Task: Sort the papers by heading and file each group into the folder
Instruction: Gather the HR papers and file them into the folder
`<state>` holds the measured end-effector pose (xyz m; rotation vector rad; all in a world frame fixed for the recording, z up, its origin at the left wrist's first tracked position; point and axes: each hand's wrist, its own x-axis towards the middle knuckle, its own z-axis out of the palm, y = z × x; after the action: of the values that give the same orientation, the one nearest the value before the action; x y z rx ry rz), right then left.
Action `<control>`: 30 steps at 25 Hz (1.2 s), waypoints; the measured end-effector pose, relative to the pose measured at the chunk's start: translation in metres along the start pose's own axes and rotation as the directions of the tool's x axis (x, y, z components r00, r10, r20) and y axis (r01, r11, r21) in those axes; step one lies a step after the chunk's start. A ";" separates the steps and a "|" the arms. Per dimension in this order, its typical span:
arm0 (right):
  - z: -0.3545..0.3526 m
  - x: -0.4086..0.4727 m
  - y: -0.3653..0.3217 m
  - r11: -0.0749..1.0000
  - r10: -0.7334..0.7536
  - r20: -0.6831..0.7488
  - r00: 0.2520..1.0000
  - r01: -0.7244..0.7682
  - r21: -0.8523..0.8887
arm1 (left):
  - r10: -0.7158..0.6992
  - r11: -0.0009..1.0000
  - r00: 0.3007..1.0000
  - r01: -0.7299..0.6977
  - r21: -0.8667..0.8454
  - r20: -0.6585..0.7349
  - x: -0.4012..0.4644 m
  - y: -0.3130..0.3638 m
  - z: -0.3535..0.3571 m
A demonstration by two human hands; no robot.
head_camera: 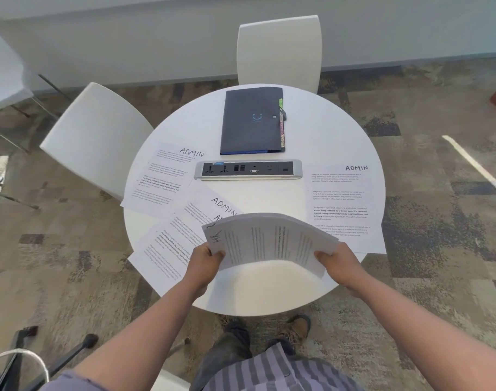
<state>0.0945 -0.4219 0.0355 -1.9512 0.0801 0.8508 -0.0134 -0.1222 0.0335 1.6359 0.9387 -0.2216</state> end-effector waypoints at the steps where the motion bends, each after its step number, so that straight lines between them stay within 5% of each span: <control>1: -0.003 0.000 -0.005 1.000 -0.004 0.009 1.000 0.004 0.004 | 0.021 1.000 1.000 -0.021 0.001 0.012 0.002 0.006 -0.004; 6: -0.017 0.002 -0.036 0.988 -0.017 0.113 0.993 -0.001 0.154 | 0.114 0.991 0.991 -0.119 -0.065 -0.071 0.017 0.052 -0.030; 9: -0.019 0.006 -0.046 0.918 -0.011 0.106 0.994 -0.032 0.396 | -0.003 0.905 0.987 -0.065 -0.420 -0.160 0.021 0.073 -0.037; 12: -0.016 0.009 -0.057 0.760 0.020 0.062 0.998 -0.056 0.648 | -0.078 0.767 0.997 0.060 -0.638 0.000 0.017 0.088 -0.034; 17: 0.009 0.015 -0.081 0.609 0.032 0.033 0.999 -0.046 0.792 | 0.031 0.793 0.965 0.136 -0.594 0.262 0.000 0.122 0.010; 23: 0.055 0.022 -0.108 0.594 -0.027 -0.001 1.000 0.017 0.805 | 0.102 0.716 0.965 0.098 -0.691 0.242 0.023 0.138 0.018; 30: 0.060 0.032 -0.141 0.669 -0.023 -0.054 0.998 0.055 0.741 | 0.131 0.869 0.958 0.012 -0.494 0.255 0.074 0.138 -0.056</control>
<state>0.1420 -0.2904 0.1056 -1.1746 0.3558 0.6051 0.1094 -0.0385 0.1087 1.1202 0.6543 -0.1497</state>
